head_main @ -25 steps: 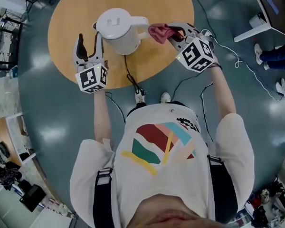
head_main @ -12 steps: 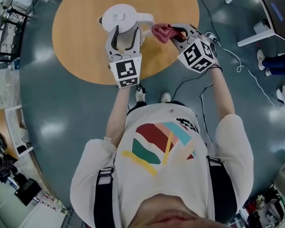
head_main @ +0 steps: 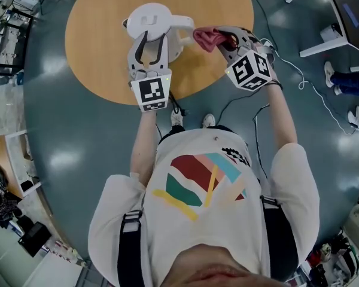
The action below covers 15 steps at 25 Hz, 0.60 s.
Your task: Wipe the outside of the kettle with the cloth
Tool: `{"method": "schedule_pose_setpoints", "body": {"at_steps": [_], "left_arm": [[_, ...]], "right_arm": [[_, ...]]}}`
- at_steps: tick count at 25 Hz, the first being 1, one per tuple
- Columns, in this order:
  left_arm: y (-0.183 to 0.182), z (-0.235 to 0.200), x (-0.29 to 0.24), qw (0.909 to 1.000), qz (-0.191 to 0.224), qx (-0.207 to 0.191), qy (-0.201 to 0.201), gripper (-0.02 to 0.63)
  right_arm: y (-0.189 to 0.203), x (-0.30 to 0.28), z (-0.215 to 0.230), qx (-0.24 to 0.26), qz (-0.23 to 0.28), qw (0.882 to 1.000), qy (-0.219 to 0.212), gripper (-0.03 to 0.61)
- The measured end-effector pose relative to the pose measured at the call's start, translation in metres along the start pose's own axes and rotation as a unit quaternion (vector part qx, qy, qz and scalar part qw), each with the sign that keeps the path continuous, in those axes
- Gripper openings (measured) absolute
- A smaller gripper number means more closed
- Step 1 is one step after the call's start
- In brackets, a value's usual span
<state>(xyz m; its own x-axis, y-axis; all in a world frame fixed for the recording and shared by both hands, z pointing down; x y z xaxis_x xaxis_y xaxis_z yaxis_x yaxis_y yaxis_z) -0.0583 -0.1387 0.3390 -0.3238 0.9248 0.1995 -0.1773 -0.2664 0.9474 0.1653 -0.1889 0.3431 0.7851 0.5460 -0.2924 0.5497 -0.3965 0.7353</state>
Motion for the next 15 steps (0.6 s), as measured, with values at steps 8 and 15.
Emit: {"method": "schedule_pose_setpoints", "body": {"at_steps": [8, 15], "left_arm": [[0.004, -0.013, 0.003, 0.9983, 0.024, 0.011, 0.051, 0.196], [0.002, -0.01, 0.003, 0.9984, 0.023, 0.023, 0.046, 0.192]], "right_arm": [[-0.017, -0.013, 0.012, 0.084, 0.036, 0.996, -0.008, 0.046], [-0.016, -0.029, 0.013, 0.144, 0.038, 0.988, -0.047, 0.048]]}}
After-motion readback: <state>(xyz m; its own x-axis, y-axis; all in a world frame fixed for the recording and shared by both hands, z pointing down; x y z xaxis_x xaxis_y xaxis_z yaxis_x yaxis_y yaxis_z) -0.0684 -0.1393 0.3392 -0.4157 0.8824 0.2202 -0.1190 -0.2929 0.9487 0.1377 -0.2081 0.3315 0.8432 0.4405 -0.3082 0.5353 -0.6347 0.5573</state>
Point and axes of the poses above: the fingertips, and each gripper's own axes: x backward along the fingers, z to its right, y out of its underside, the point moved 10 cm from there along x, backward along the fingers, and after that the axes turned 14 degrees about z, right-handed, at the moved point
